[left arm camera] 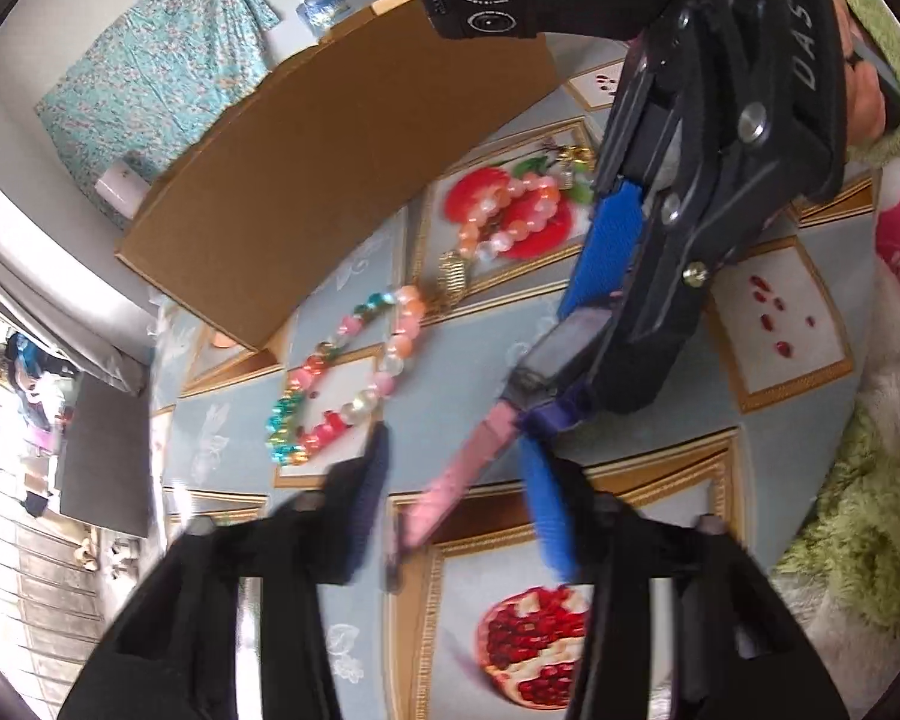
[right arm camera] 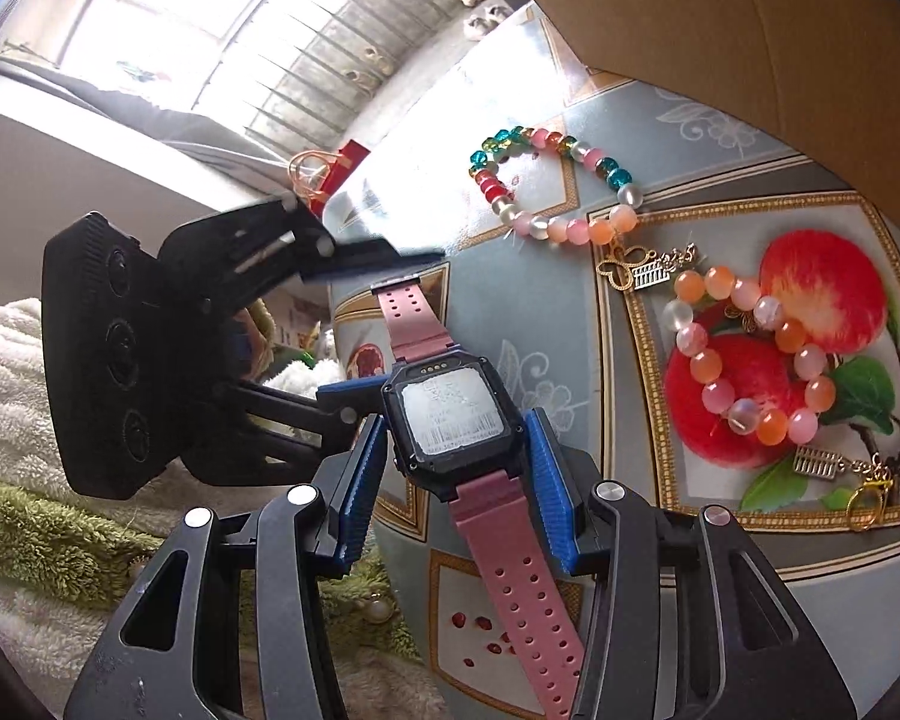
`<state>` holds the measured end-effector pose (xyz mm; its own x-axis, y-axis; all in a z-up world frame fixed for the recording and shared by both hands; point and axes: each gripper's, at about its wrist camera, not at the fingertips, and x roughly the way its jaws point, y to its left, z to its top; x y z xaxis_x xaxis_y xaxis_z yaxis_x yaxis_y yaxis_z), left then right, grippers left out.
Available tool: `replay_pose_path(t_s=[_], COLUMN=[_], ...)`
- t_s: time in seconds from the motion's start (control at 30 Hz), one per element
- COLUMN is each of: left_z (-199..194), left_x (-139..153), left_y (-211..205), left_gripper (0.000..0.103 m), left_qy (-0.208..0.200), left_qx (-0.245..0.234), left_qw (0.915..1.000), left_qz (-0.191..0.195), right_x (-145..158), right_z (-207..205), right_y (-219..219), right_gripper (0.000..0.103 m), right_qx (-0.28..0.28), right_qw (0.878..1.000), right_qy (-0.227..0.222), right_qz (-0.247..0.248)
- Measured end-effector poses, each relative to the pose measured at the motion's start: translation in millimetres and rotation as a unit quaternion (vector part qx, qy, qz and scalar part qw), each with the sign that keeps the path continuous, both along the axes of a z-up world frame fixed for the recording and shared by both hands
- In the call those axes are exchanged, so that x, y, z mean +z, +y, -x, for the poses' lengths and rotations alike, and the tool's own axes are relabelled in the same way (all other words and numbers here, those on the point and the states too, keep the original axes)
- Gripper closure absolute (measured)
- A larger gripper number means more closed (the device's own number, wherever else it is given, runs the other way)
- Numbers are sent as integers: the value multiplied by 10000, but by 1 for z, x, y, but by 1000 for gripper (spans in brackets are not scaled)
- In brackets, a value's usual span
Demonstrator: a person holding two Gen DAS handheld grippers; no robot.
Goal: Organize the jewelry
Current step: 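Grasp the watch strap with the left tool while the right tool holds the face, then carry the watch into the cardboard box with both tools and release it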
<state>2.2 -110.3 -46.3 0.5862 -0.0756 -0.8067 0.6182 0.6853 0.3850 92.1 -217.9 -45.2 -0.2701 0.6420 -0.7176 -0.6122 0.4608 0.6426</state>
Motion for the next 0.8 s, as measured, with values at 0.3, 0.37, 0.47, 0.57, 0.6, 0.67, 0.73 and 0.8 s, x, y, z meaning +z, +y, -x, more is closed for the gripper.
replay_pose_path(t_s=[0.3,0.37,0.47,0.57,0.6,0.67,0.73,0.8], left_z=[-6,-5,-4,-3,-3,-5,-4,-1], left_x=[3,3,2,2,3,2,3,6], left_y=[4,5,5,6,6,8,9,11], left_gripper=[92,92,92,92,92,92,93,95], left_qy=[576,586,535,522,525,527,501,427], left_qx=[519,552,544,569,597,651,684,671], left_qw=[9956,9951,9955,9949,9944,9935,9929,9925], left_qz=[527,569,565,648,690,768,838,928], right_x=[12,12,12,11,11,12,13,15], right_z=[39,46,58,70,74,85,92,96], right_y=[0,-5,-11,-9,-8,-1,3,12], right_gripper=[54,54,56,73,81,94,99,102], right_qx=[-361,-574,-864,-1016,-1049,-1112,-1230,-1405], right_qw=[9900,9854,9732,9529,9453,9308,9200,9094], right_qy=[-1210,-1411,-1832,-2359,-2521,-2810,-3009,-3192], right_qz=[634,763,1092,1611,1783,2056,2189,2268])
